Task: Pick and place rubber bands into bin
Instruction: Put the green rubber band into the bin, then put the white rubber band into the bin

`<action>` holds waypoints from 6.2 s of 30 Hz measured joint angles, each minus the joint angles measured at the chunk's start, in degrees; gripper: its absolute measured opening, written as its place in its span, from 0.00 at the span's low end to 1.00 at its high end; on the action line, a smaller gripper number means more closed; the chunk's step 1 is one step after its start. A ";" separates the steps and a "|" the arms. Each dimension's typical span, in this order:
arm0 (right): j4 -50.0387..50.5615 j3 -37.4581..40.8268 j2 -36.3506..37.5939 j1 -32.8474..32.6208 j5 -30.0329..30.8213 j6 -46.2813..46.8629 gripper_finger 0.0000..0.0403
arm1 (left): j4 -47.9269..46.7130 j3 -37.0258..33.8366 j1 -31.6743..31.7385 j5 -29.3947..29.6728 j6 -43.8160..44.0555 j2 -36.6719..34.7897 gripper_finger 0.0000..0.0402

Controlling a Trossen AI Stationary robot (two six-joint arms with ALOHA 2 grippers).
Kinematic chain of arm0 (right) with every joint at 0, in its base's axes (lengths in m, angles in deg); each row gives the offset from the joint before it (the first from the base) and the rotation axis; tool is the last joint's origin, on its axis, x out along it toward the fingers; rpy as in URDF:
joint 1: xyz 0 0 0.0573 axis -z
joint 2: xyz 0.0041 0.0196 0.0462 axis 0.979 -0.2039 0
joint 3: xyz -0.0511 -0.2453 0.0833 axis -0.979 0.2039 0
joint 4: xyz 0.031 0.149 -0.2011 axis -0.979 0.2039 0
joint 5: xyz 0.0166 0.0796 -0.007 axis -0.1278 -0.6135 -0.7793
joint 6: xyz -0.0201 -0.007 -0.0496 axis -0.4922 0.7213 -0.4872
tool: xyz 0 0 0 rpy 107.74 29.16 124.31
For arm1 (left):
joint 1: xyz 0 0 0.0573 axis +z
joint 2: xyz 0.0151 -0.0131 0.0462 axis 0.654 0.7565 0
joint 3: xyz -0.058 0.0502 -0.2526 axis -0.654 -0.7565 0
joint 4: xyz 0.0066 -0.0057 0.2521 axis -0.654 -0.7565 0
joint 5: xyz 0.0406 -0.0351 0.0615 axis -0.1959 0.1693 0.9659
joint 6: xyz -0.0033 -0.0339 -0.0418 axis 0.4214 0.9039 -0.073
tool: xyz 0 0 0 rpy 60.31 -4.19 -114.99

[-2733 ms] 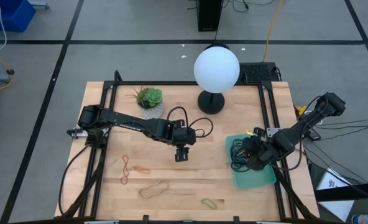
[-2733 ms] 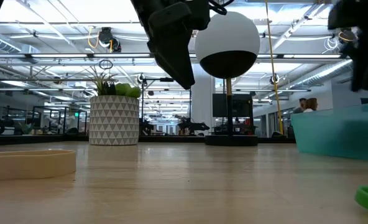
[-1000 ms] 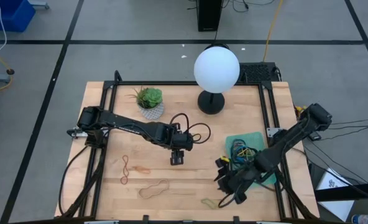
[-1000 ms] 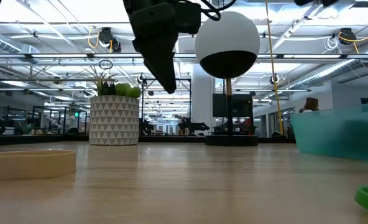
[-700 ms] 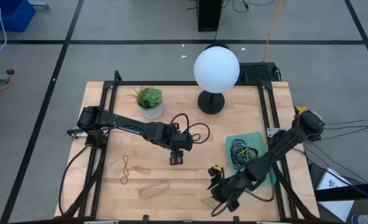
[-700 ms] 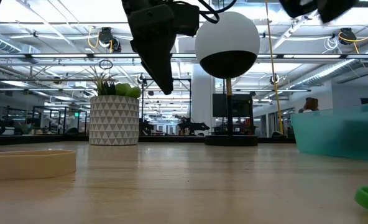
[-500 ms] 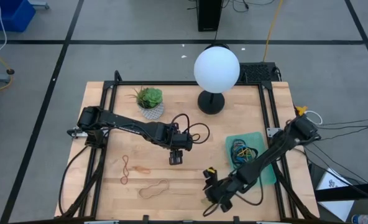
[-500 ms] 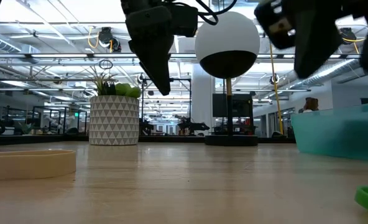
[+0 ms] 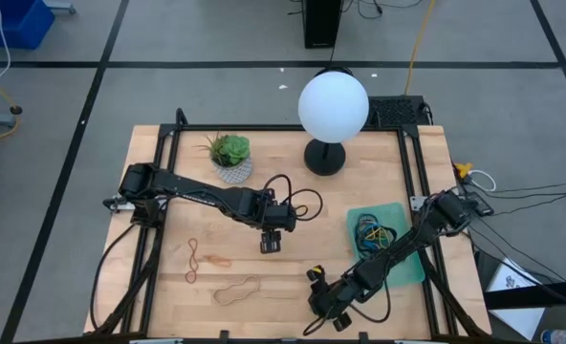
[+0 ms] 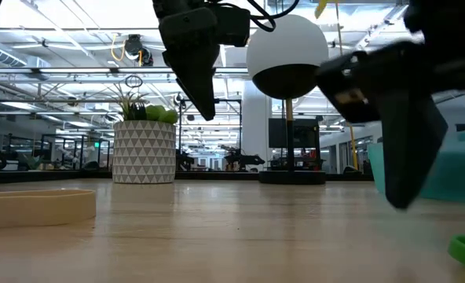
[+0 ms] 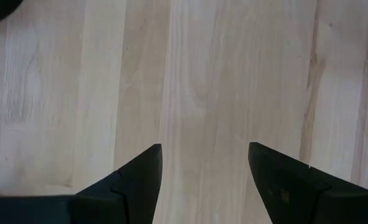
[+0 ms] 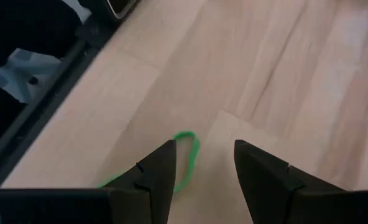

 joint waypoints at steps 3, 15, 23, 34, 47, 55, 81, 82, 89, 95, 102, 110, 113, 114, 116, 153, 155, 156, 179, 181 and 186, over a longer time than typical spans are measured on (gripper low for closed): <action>0.11 0.00 -1.33 -0.02 0.00 1.47 0.39 | 0.00 0.00 0.00 0.00 0.00 0.00 0.61; 0.16 0.00 -1.71 -0.04 0.07 8.99 0.39 | 0.00 0.00 0.00 0.01 0.01 0.00 0.61; 0.35 0.00 -1.71 -0.16 0.17 9.13 0.38 | 0.00 0.00 0.00 0.01 0.01 0.00 0.61; 0.22 0.59 -1.62 -1.29 0.46 6.79 0.19 | 0.00 0.00 0.00 0.01 0.01 0.00 0.61; 0.03 1.43 -0.79 -2.23 0.13 7.11 0.01 | 0.02 0.00 0.00 0.01 0.01 0.00 0.61; 7.42 1.49 10.56 -2.60 3.51 7.10 0.00 | -0.06 0.02 -0.04 -0.01 1.51 0.00 0.61; 61.47 9.02 45.07 -3.50 13.49 47.83 0.00 | -0.04 0.02 0.00 -0.03 1.52 0.00 0.61; 61.19 10.54 45.00 -3.43 12.71 48.61 0.00 | -0.04 0.02 0.00 -0.03 1.52 0.00 0.61; 53.72 21.90 45.02 -3.36 10.54 51.81 0.00 | -0.02 0.02 0.00 -0.05 1.52 0.00 0.61; 49.43 27.68 45.02 -3.38 10.56 52.42 0.00 | -0.02 0.02 0.00 -0.05 1.52 0.00 0.61; 47.82 29.83 45.03 -3.38 10.45 52.28 0.00 | 0.00 0.02 0.00 -0.08 1.64 0.00 0.61; 46.34 30.01 45.05 -3.34 9.01 53.48 0.07 | -0.02 0.02 0.00 -0.08 1.78 0.00 0.61; 46.37 30.01 45.05 -3.34 9.03 53.64 0.14 | -0.02 0.02 0.00 -0.08 1.78 0.00 0.61; 46.37 30.01 45.05 -3.34 9.06 53.61 0.16 | 0.00 0.02 0.00 -0.08 1.78 0.00 0.61; 46.46 30.01 45.05 -3.34 9.07 53.43 0.22 | -0.01 0.02 0.00 -0.08 1.78 0.00 0.61; 33.13 26.99 57.00 -3.32 20.02 36.77 0.37 | -15.77 0.02 -16.66 -3.93 20.04 -0.66 0.61; 32.64 26.99 57.00 -3.32 20.67 35.67 0.37 | -14.55 0.02 -18.55 -2.28 24.80 -0.61 0.61; 32.46 26.99 57.00 -3.32 21.59 35.19 0.37 | -13.75 0.02 -19.36 -1.85 26.59 -0.61 0.61; 25.76 26.97 56.98 -3.32 24.33 29.50 0.38 | 8.58 -14.19 -24.26 -4.94 36.60 0.79 0.61; 25.74 26.97 56.98 -3.32 24.33 29.41 0.37 | 11.70 -16.13 -24.26 -5.04 36.64 0.79 0.61; 25.74 26.97 56.98 -3.32 24.35 29.21 0.37 | 13.60 -18.77 -24.33 -5.05 36.73 0.79 0.61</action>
